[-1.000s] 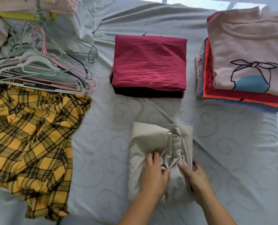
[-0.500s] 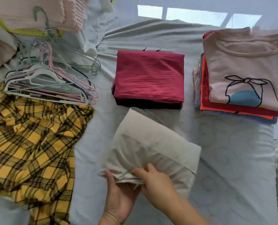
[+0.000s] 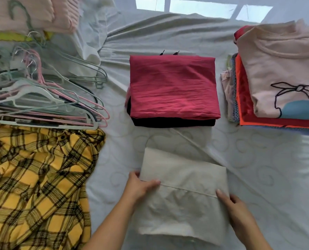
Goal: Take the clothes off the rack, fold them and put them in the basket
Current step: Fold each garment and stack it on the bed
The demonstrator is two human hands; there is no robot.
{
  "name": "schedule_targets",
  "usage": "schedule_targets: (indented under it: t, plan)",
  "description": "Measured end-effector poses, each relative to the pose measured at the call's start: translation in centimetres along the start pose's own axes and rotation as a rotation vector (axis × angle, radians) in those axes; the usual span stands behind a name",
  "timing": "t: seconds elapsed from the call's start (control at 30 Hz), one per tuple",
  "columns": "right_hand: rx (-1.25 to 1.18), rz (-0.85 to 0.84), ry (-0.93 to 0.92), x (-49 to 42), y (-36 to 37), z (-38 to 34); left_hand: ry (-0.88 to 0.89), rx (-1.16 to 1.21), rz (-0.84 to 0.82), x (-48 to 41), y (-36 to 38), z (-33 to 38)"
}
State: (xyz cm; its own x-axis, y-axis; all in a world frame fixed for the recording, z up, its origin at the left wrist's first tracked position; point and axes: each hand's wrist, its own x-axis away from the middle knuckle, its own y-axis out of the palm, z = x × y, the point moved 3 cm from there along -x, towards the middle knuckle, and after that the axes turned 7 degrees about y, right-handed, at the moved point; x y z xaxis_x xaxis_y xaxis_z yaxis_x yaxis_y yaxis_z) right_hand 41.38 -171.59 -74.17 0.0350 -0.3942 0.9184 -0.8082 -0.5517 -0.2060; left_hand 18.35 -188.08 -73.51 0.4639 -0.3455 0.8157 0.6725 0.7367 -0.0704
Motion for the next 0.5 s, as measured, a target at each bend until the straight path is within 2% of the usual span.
schedule_targets:
  t: [0.07, 0.13, 0.2, 0.3, 0.43, 0.5]
  plan:
    - [-0.071, -0.099, 0.027, 1.3, 0.4, -0.6, -0.086, 0.065, -0.138, -0.1, 0.9, 0.1]
    - [-0.076, -0.063, -0.049, 2.6, 0.5, -1.3, -0.076, 0.076, -0.221, 0.5, 0.8, -0.4]
    - [-0.052, 0.033, -0.153, 3.9, 1.1, -2.9, 0.060, 0.043, -0.192, 0.7, -0.2, 0.0]
    - [-0.038, 0.024, -0.330, 5.9, 3.0, -7.2, 0.240, 0.088, -0.085, 1.8, -2.1, 4.0]
    - [-0.116, -0.011, -0.619, 8.5, 5.0, -17.3, 0.567, 0.152, -0.035, 1.9, -4.0, 15.0]
    - [-0.144, -0.059, -0.713, 8.6, 6.0, -22.9, 0.714, 0.110, 0.023, 0.6, -4.3, 20.7]
